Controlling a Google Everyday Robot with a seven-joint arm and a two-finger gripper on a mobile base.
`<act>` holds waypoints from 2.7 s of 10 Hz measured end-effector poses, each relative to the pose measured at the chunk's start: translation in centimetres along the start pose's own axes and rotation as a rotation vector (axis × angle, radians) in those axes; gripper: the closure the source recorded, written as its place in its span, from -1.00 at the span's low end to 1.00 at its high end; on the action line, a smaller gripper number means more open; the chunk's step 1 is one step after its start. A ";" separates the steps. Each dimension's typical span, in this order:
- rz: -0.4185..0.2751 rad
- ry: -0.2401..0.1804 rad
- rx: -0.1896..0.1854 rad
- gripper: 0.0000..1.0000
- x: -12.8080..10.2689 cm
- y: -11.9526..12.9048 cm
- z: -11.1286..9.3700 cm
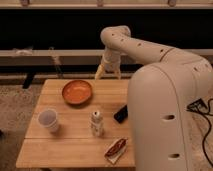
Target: Stand the bottle upright
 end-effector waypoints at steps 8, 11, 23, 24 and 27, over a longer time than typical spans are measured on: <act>0.172 -0.066 -0.065 -0.60 -3.1 4.7 5.1; 0.351 -0.101 -0.112 -0.60 -7.1 8.9 8.7; 0.612 -0.152 -0.057 -0.60 -12.5 11.3 18.2; 0.603 -0.153 -0.052 -0.60 -12.4 11.1 18.6; 0.587 -0.161 -0.049 -0.20 -12.2 10.8 19.3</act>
